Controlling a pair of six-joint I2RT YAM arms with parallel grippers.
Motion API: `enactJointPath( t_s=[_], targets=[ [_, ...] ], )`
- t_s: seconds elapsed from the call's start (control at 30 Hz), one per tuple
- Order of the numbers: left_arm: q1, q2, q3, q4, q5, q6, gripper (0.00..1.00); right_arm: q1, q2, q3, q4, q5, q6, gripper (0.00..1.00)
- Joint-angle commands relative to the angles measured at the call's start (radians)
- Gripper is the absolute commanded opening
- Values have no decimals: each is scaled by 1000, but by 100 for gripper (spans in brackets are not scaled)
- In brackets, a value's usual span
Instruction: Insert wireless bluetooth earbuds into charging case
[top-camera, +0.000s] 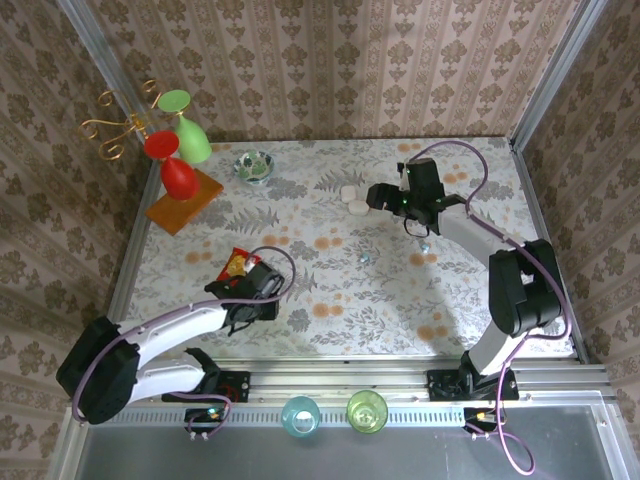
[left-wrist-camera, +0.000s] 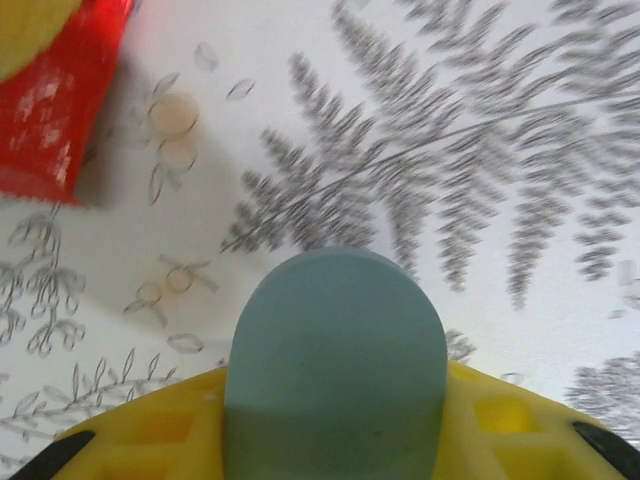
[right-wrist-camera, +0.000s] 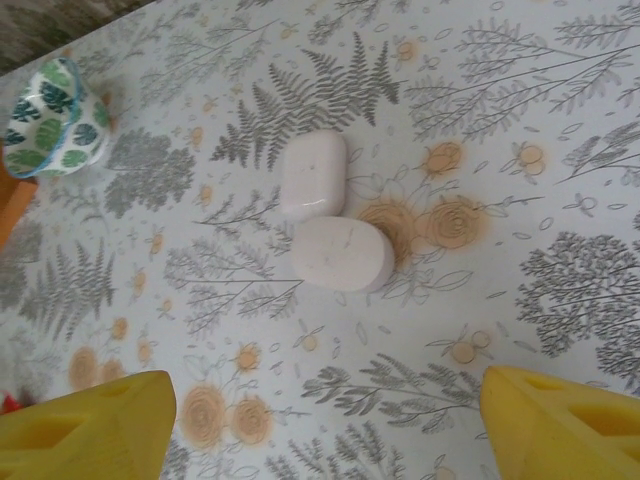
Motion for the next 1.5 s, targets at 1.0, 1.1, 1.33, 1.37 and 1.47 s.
enactJointPath(
  t_s=[1.0,1.1,1.33,1.37,1.47],
  targets=[
    [-23,-26,144,696,479,934,23,225,-144,-189,230,-776,430,46],
    [-24,-31,141,701,479,938,23,224,-147,-187,230,-774,430,31],
    [-16,-45,87,818,477,881,56,209,-171,-197,272,-786,479,16],
    [-9,-49,69,862,484,863,59,199,-175,-204,315,-795,513,15],
    [27,-62,5,1022,527,784,70,174,-177,-233,481,-833,647,13]
  ],
)
